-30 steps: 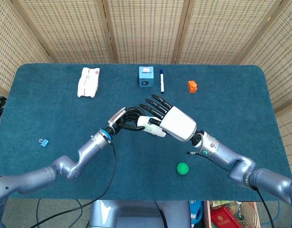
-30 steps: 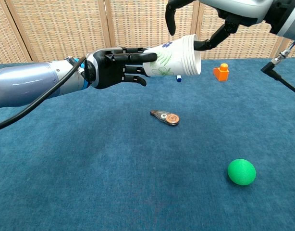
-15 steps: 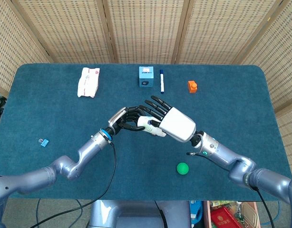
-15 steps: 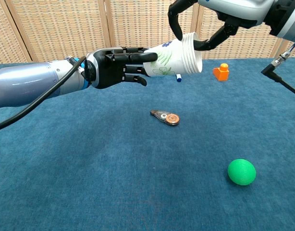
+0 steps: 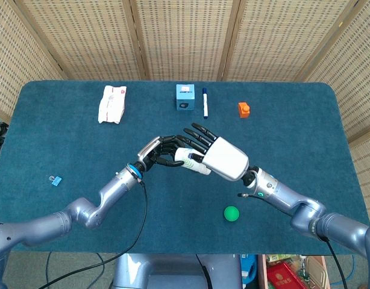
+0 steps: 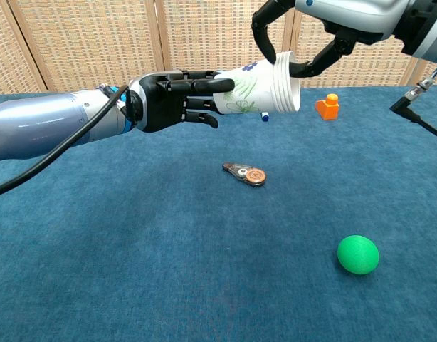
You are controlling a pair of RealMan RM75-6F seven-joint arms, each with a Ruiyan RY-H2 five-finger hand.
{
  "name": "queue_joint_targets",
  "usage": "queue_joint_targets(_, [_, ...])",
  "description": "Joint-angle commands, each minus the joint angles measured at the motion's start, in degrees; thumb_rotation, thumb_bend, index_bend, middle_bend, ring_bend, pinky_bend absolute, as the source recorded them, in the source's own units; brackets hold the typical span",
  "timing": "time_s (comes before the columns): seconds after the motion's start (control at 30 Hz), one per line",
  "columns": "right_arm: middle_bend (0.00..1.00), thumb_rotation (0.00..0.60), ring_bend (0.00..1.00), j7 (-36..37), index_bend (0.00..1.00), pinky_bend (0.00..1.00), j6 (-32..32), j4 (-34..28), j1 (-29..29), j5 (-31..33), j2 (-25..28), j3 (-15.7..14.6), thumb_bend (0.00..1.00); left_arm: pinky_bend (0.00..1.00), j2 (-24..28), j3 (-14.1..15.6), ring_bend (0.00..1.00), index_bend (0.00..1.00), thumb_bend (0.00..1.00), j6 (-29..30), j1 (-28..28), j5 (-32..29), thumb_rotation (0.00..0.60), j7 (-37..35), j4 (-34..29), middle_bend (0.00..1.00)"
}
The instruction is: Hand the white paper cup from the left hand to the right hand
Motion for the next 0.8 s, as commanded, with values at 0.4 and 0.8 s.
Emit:
queue_joint_targets(0.4, [0.19,0.6,0.0,1.0,0.7,0.14,6.05,2.89,-3.05,-2.23,4.58,-2.11,0.54,0.54,3.35,0.43,0.52,0.52,0.1,0.66,2.39,0.08,0.6,-1.41,3.5,0.52])
queue_joint_targets(0.8, [0.19,0.6,0.0,-5.16,0.7,0.17,2.34,6.37,-4.36,-8.48,13.36,-9.03,0.54,0.54,10.05,8.46,0.52,0.52,0.1,11.2,6.09,10.88,0.6,20.75,19.97,0.52])
